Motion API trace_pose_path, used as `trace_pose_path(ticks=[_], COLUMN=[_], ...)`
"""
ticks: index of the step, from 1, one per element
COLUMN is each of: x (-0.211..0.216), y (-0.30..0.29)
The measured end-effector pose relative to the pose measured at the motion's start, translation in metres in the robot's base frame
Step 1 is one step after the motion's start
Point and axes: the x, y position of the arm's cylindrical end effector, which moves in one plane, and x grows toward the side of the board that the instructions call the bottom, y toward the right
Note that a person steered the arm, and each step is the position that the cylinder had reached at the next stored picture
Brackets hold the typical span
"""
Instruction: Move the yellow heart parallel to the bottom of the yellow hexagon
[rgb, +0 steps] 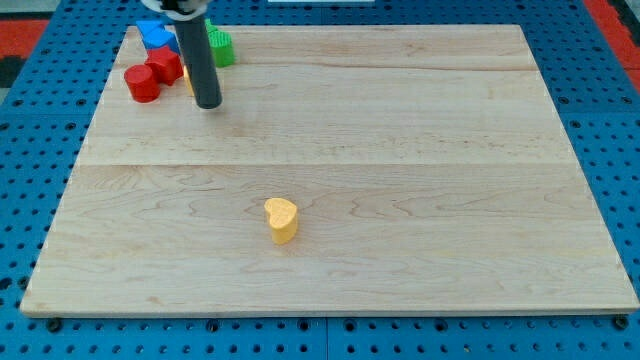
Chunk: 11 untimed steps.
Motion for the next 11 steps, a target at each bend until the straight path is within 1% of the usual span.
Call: trace_pose_path(ticks=[1, 2, 3, 4, 5, 6, 7, 8, 9, 10, 11], x=[-0.013, 0.009, 0.087, 0.184, 0.204, 0.144, 0.136, 0.171, 0.153, 0.148, 0.137], y=[0.001, 0.065, 0.177, 0.182, 0.114, 0.042, 0.016, 0.064, -0.001, -0.058, -0.094])
